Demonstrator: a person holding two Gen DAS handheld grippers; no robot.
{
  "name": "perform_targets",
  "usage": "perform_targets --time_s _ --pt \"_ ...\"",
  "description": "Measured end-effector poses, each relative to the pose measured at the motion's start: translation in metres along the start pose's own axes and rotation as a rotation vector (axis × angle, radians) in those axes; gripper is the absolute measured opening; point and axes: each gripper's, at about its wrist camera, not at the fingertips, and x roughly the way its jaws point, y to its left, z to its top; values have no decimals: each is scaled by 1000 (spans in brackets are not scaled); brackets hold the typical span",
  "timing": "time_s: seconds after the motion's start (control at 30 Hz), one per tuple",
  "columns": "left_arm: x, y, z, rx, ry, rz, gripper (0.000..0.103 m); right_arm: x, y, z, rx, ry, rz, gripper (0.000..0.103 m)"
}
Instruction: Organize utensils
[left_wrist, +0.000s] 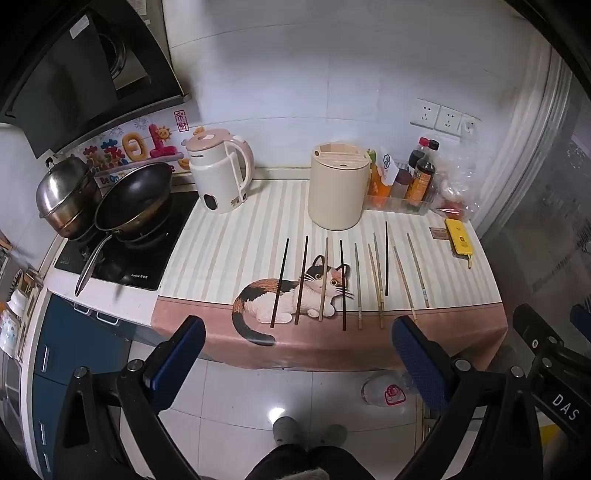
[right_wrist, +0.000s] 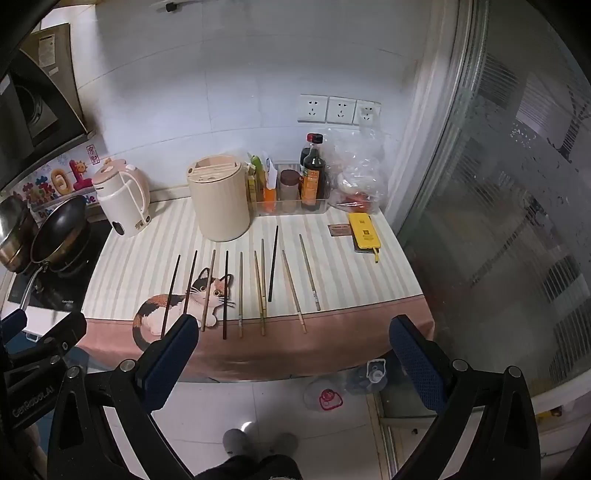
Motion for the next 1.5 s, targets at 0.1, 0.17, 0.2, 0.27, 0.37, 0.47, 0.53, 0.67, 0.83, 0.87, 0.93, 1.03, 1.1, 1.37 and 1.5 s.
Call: perform_targets --time_s 0.1,0.17,0.2,0.27,0.37,0.47,0.53,0.67,0.83,0.87,0.93,1.03,1.1,1.37,1.5 --pt "-5 -3 4 5 -1 3 103 0 -2 0 10 -4 9 103" --pt "-5 -4 2 7 -3 7 103 0 -2 -1 9 -4 11 103" --pt "-5 -3 3 9 -2 7 103 0 -2 -1 9 -4 13 103" --pt "-6 -4 3 9 -2 7 103 0 -1 -2 7 -3 16 103" --pt "-6 -5 4 9 -2 6 103 0 -8 -4 18 -2 17 103" --pt "-6 -5 4 8 -4 6 103 -3 -7 -5 19 -4 14 103" --pt "-10 -6 4 9 -4 7 103 -2 -4 -1 15 2 14 103" --pt "-5 -4 5 12 -6 11 103 -1 -5 -3 14 3 15 103" --pt "-6 -8 5 14 -8 12 103 -1 -5 -4 17 2 18 103" --pt "-6 -9 6 15 -9 12 103 -2 -5 -4 17 1 17 103" --pt "-11 -7 2 21 -12 12 103 -2 -5 -3 17 1 18 103" --pt "-14 -8 1 27 -14 13 103 -2 -5 -3 17 1 19 103" --pt "-16 -8 1 27 -15 13 103 -2 -5 -3 17 2 19 103" --pt "-16 -9 1 28 -16 13 103 -9 -7 -5 16 -1 18 103" --pt "-18 -9 2 26 -14 12 103 -9 -6 -5 14 -1 18 103"
